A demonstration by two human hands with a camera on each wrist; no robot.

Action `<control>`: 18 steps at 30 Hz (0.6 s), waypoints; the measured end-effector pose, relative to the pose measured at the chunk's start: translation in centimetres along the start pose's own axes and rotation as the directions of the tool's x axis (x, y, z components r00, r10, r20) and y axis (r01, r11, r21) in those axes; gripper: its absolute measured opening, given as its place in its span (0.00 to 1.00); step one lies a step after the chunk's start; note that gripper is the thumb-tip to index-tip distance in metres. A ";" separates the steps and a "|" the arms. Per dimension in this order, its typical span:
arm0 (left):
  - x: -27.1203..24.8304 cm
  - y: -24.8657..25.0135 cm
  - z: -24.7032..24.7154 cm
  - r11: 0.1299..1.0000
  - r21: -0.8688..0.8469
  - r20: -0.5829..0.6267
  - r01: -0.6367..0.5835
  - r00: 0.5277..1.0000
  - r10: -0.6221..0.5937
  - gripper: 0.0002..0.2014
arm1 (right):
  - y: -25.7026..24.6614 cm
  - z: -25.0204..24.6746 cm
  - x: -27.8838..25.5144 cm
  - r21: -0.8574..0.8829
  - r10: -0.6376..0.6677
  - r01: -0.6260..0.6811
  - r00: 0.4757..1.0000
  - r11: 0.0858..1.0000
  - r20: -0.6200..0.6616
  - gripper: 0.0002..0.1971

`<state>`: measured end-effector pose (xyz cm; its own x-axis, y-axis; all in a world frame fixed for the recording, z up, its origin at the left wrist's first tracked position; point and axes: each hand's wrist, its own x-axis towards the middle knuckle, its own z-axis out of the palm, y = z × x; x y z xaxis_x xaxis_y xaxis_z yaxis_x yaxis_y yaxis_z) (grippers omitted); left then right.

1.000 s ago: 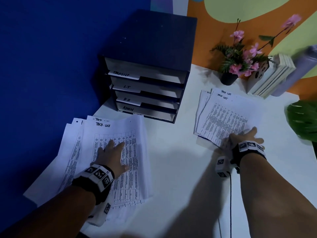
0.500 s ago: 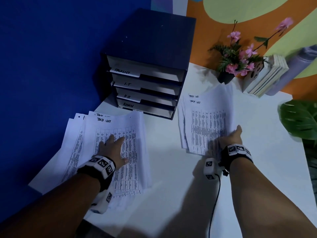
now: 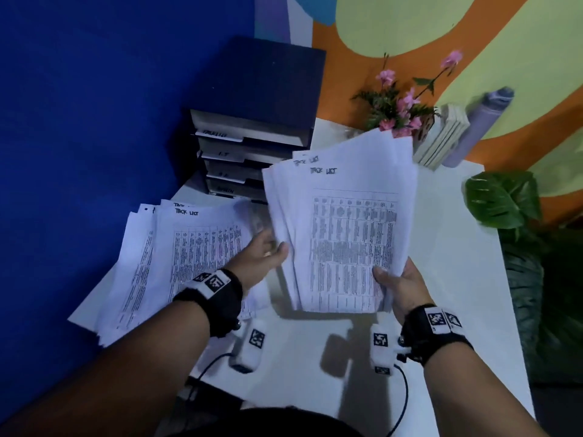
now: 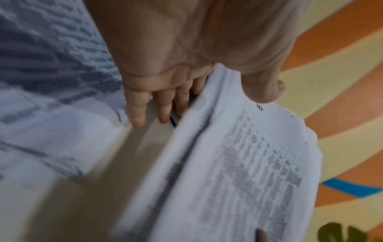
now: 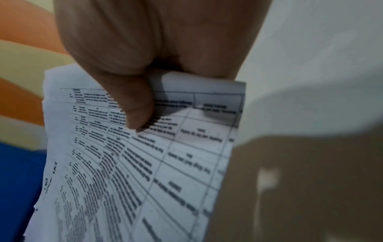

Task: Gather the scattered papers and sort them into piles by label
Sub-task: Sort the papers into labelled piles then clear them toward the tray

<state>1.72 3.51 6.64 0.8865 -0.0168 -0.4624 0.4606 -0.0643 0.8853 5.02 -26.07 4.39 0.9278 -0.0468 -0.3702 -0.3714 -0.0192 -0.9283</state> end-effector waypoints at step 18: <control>-9.5 -0.3 -10.1 0.957 -0.077 -0.561 -0.281 0.806 0.191 0.12 | -4.5 16.9 -8.5 -0.025 -0.316 0.342 0.893 0.939 0.322 0.21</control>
<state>-6.38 13.74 11.25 0.8273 0.5335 -0.1759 0.1953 0.0204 0.9805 -0.54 -8.72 11.11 0.9572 0.2854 -0.0482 -0.0328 -0.0586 -0.9977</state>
